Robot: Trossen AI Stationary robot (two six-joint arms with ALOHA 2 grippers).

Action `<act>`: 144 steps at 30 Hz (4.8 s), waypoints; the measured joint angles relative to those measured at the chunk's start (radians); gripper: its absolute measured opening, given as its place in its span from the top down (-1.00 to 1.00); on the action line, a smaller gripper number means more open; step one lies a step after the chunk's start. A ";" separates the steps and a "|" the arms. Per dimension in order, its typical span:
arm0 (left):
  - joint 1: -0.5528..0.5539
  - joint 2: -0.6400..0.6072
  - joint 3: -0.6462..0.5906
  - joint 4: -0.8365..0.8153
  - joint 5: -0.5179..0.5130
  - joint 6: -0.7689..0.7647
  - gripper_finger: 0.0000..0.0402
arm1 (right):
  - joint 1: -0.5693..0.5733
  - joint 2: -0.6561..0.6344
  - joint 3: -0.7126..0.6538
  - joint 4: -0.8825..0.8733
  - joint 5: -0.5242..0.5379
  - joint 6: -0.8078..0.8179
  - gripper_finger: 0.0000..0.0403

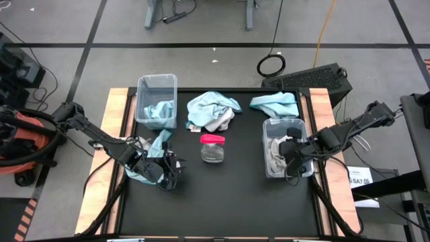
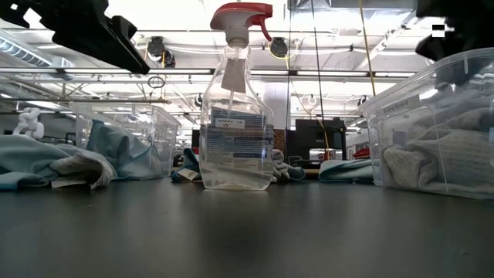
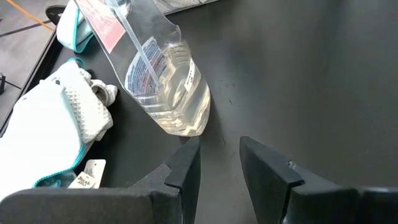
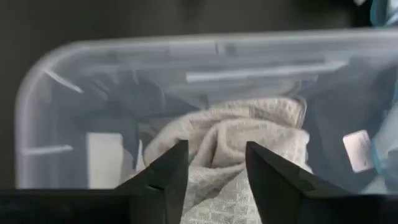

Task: Sort microfiber towel by color & place in baskets
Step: Put the bottom blue towel into the left transparent bin

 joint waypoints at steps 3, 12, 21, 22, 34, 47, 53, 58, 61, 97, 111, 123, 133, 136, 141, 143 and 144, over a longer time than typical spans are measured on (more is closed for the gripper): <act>0.000 0.000 0.000 -0.015 0.000 0.000 0.40 | 0.000 0.000 0.038 -0.001 0.000 -0.024 0.17; 0.000 -0.001 0.000 -0.124 0.003 -0.028 0.40 | 0.001 0.000 0.148 0.003 0.017 -0.078 0.03; -0.005 -0.063 0.000 -0.325 0.059 -0.183 0.40 | 0.001 0.000 0.205 0.035 0.016 -0.135 0.02; -0.005 -0.071 0.000 -0.356 0.072 -0.207 0.40 | 0.001 0.000 0.206 0.049 0.014 -0.146 0.02; -0.026 -0.097 0.000 -0.729 0.300 -0.547 0.40 | 0.001 0.000 0.206 0.092 0.011 -0.191 0.02; -0.096 -0.080 0.000 -0.750 0.316 -0.670 0.40 | 0.005 0.000 0.206 0.090 0.012 -0.190 0.02; -0.097 -0.026 0.000 -0.736 0.309 -0.686 0.25 | 0.024 0.000 0.206 0.090 0.016 -0.183 0.02; -0.097 0.016 0.000 -0.737 0.309 -0.707 -0.11 | 0.038 0.000 0.206 0.090 0.016 -0.168 0.02; -0.097 0.032 0.000 -0.737 0.309 -0.710 -0.25 | 0.047 0.000 0.206 0.089 0.019 -0.160 0.02; -0.095 0.134 0.000 -0.737 0.281 -0.672 0.95 | 0.079 0.046 0.205 0.088 0.020 -0.147 0.02; -0.095 0.134 0.025 -0.751 0.279 -0.652 0.95 | 0.079 0.046 0.205 0.088 0.020 -0.147 0.03; -0.096 0.133 0.247 -0.978 0.145 -0.619 0.98 | 0.079 0.047 0.205 0.088 0.020 -0.148 0.03; -0.097 0.133 0.455 -1.220 -0.067 -0.629 0.98 | 0.079 0.047 0.205 0.088 0.020 -0.149 0.03; -0.092 0.130 0.513 -1.246 -0.159 -0.612 0.99 | 0.079 0.047 0.205 0.088 0.020 -0.152 0.03; -0.068 0.104 0.600 -1.250 -0.314 -0.545 0.99 | 0.078 0.047 0.204 0.088 0.020 -0.152 0.03; -0.057 0.097 0.631 -1.250 -0.372 -0.519 0.99 | 0.079 0.047 0.204 0.089 0.020 -0.152 0.03; -0.049 0.091 0.646 -1.250 -0.404 -0.501 0.99 | 0.079 0.047 0.204 0.089 0.020 -0.152 0.03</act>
